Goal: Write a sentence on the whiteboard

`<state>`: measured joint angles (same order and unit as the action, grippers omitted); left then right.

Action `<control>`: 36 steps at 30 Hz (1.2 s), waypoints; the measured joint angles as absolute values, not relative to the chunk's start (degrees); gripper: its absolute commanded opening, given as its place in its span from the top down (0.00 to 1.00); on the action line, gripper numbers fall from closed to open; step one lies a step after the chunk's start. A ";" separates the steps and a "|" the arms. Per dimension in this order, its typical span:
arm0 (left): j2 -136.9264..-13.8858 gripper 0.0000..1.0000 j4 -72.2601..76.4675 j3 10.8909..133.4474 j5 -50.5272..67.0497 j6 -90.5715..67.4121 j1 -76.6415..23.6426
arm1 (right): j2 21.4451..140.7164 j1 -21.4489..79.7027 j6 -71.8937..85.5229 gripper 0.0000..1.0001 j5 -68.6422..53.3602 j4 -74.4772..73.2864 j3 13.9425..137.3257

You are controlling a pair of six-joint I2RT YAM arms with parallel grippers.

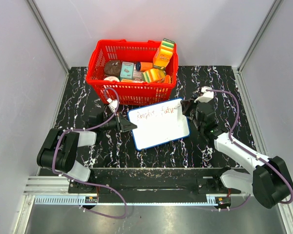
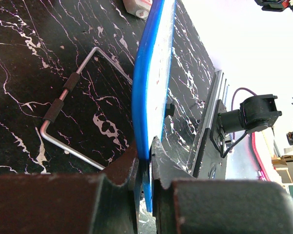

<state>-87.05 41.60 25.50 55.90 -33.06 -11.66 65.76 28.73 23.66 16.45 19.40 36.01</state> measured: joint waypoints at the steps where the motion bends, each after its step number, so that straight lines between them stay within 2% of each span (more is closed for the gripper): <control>1: -87.05 1.00 41.63 25.50 55.90 -33.06 -11.68 | 65.76 28.73 23.68 1.00 16.45 19.40 36.01; 36: -87.05 1.00 41.60 25.50 55.88 -33.06 -11.68 | 63.99 28.69 24.91 1.00 16.01 19.38 33.52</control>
